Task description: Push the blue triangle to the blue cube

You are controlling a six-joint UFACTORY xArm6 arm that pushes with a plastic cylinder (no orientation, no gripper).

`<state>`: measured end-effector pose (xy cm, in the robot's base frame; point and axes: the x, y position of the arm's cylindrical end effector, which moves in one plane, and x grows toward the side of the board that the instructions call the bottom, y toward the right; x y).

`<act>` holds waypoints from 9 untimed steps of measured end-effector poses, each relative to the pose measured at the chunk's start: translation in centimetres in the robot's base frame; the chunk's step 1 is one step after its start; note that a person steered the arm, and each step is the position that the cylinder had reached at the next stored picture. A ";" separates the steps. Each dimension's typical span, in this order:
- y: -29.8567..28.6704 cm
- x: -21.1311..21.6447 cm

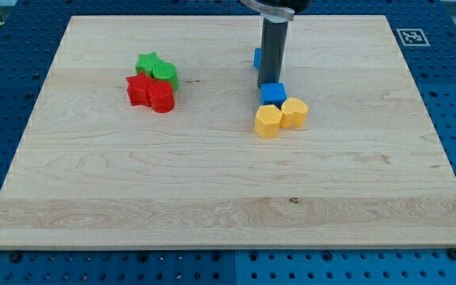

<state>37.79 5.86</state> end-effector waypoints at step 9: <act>-1.2 -9.1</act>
<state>28.65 4.64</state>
